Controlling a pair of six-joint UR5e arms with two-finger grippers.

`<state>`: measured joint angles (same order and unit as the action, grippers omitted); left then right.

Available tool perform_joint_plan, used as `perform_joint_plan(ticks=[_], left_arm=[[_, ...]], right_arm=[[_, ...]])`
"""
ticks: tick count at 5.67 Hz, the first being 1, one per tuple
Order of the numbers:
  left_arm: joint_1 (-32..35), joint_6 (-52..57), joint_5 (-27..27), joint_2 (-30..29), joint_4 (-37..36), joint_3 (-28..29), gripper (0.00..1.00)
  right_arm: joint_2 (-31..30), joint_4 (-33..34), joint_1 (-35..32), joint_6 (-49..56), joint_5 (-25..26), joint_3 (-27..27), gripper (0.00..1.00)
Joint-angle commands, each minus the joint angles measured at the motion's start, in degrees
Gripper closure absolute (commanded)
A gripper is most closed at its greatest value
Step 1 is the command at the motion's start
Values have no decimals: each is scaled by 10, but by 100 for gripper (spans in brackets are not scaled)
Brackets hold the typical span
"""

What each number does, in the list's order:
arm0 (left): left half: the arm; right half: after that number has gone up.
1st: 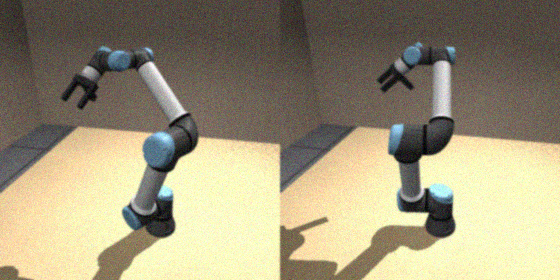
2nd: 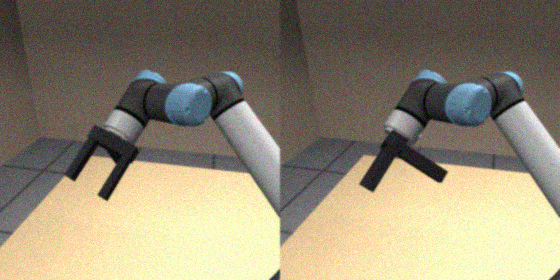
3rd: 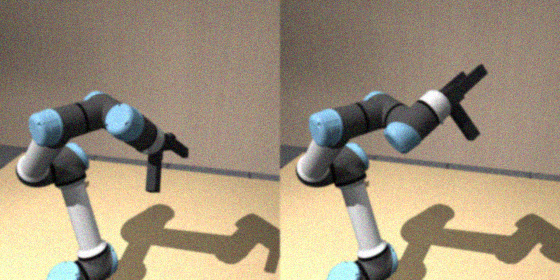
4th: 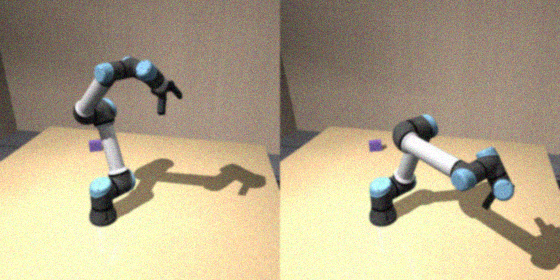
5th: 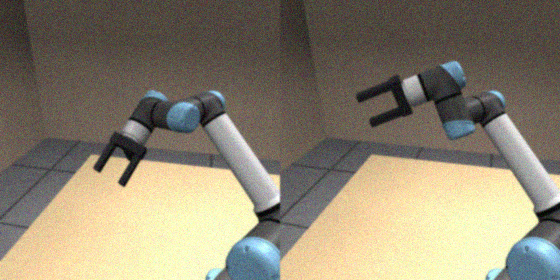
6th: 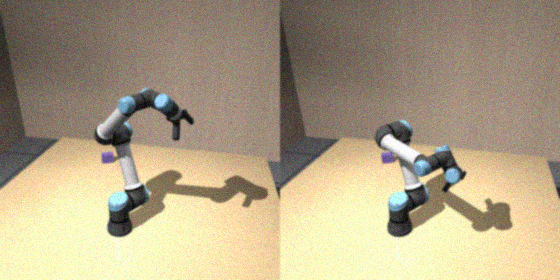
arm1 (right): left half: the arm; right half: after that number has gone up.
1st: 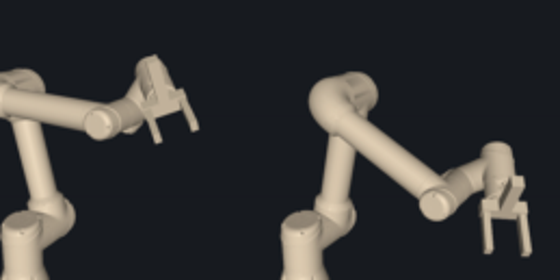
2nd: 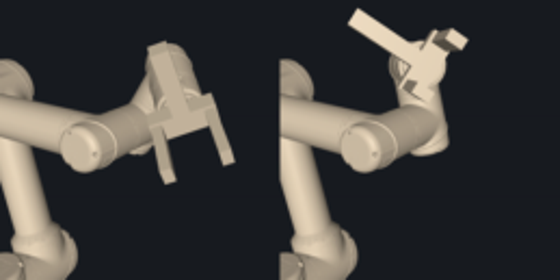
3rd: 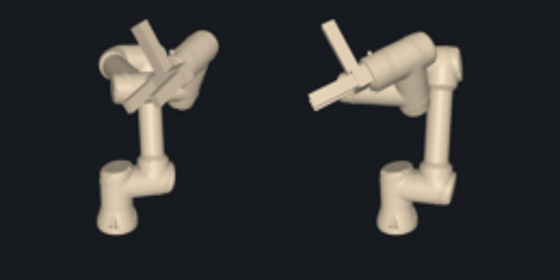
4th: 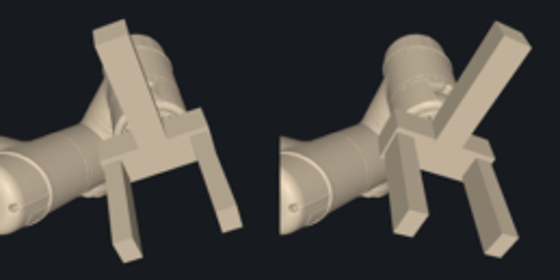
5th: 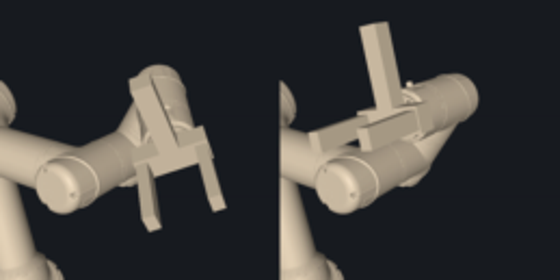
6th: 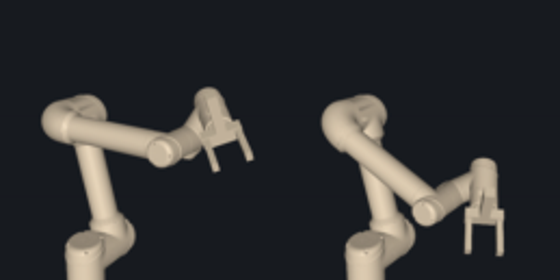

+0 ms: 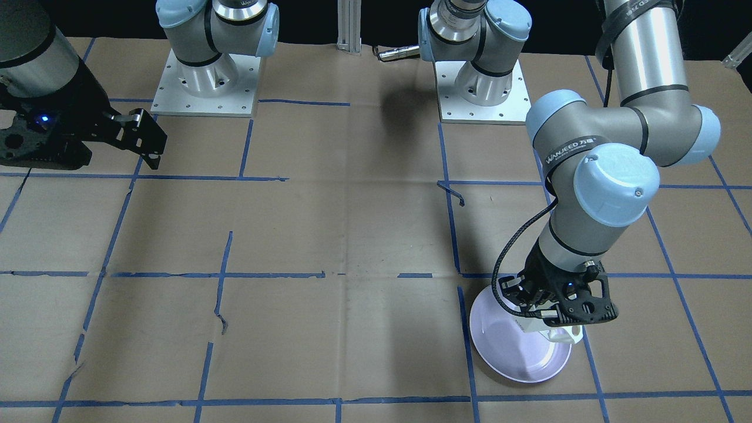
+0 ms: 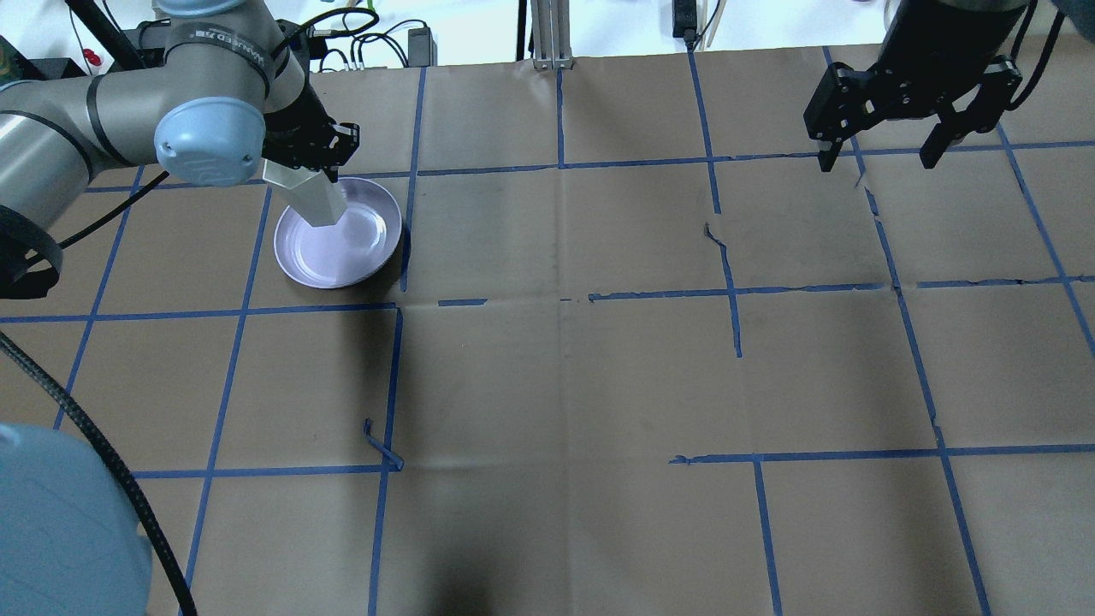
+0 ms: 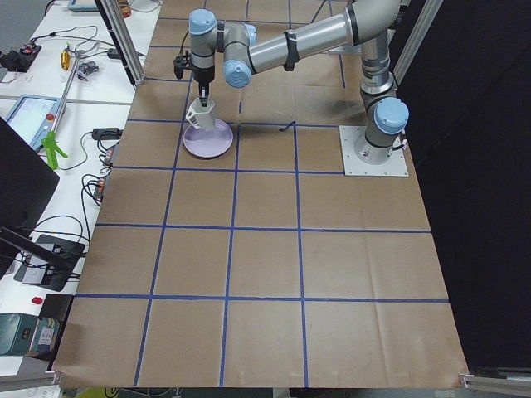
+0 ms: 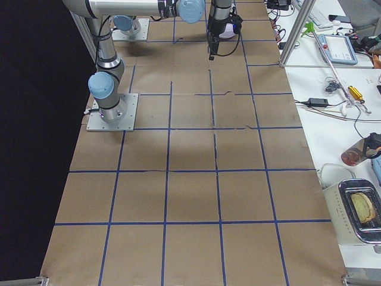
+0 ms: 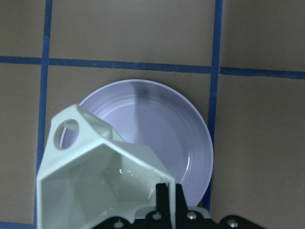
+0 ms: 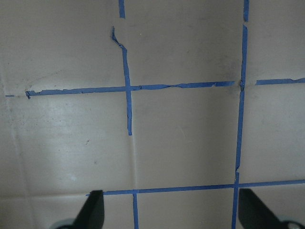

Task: Flip cup and place on plate
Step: 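Rotate the mug upright and lower it onto the plate with the left gripper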

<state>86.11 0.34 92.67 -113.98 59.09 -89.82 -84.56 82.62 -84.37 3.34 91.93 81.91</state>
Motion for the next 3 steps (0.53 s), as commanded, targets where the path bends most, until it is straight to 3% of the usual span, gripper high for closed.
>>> perform_joint_plan(ticks=[1,2,3], left_arm=[[-1,2,1,-36,-30,-22,100],[-1,2,3,-39,-27,-23,100],[-1,2,3,-39,-21,-24,89]], right_arm=[[0,0,0,0,0,0,0],[0,0,0,0,0,0,0],[0,0,0,0,0,0,0]])
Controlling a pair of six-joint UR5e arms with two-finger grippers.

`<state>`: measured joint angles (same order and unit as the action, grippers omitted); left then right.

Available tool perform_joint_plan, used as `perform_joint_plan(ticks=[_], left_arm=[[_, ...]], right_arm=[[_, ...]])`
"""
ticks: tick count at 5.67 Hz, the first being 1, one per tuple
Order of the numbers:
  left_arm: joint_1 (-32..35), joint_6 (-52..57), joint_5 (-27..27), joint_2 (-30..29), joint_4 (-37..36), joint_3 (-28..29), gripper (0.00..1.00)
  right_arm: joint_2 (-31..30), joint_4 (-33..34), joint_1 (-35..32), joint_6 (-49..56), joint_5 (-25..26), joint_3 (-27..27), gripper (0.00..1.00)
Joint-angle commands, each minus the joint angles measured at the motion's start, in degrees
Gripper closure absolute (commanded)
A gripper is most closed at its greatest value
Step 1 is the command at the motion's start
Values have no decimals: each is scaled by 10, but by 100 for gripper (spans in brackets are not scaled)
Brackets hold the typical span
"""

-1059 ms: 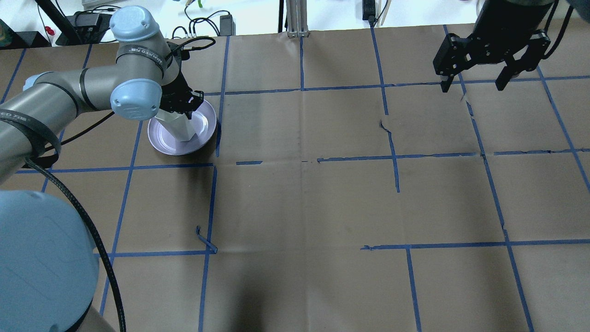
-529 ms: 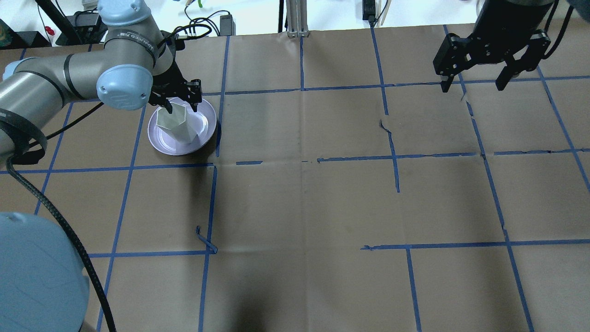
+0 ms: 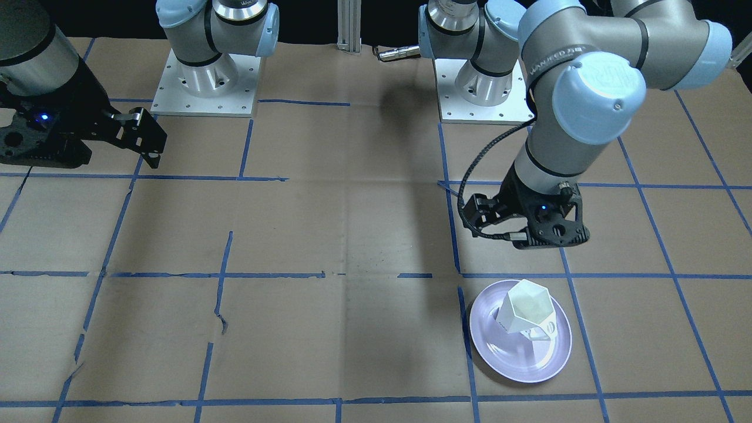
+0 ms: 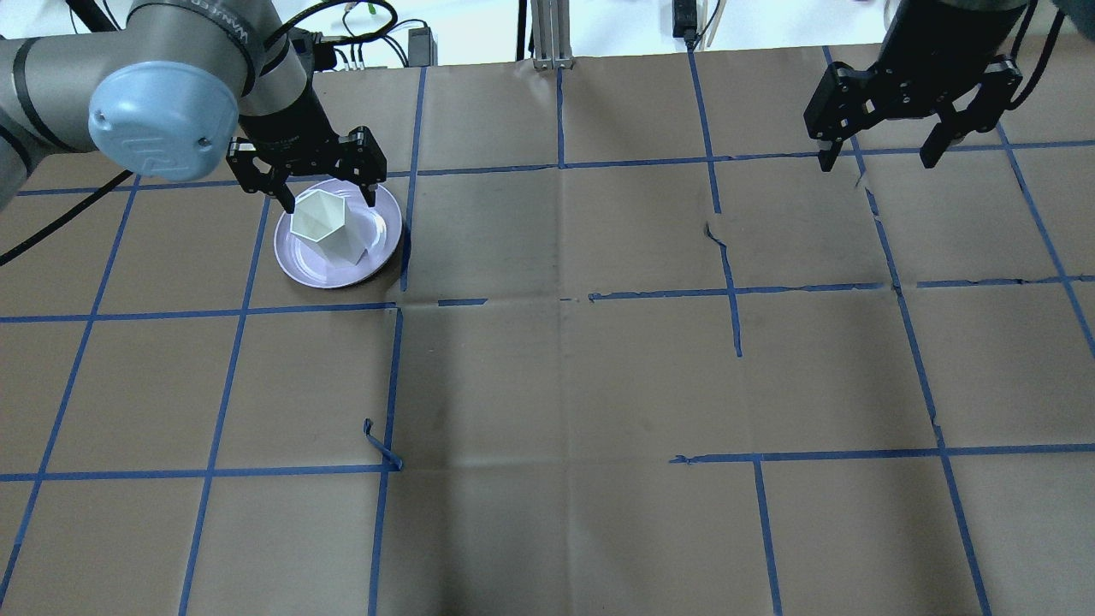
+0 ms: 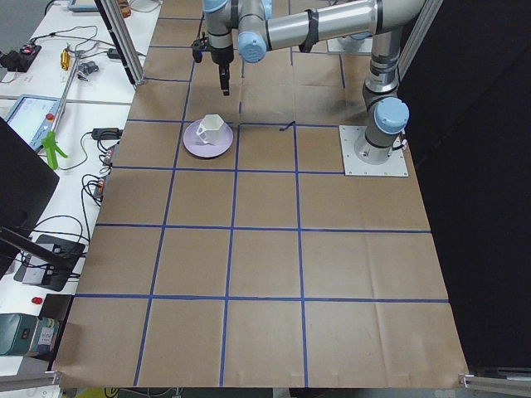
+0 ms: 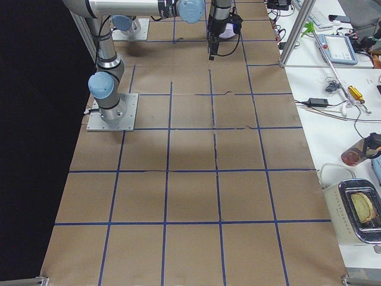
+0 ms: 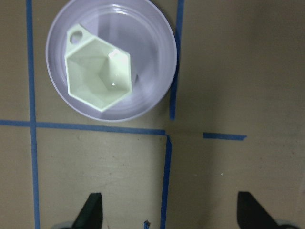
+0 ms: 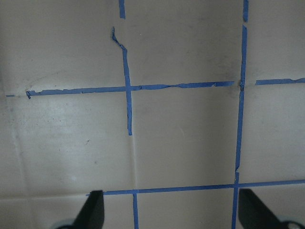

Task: Flip cup and place on plate
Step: 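Open the left gripper and raise it off the mug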

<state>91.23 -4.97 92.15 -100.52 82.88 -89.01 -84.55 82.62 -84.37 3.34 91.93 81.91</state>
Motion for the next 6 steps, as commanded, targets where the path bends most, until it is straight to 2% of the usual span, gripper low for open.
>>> perform_joint_plan(ticks=[1,2,6], left_arm=[[21,-19,-1,75,87,1,0],[17,-17,0,94,110,1,0],[17,-16,-7,95,111,1,0]], right_arm=[[0,0,0,0,0,0,0],[0,0,0,0,0,0,0],[0,0,0,0,0,0,0]])
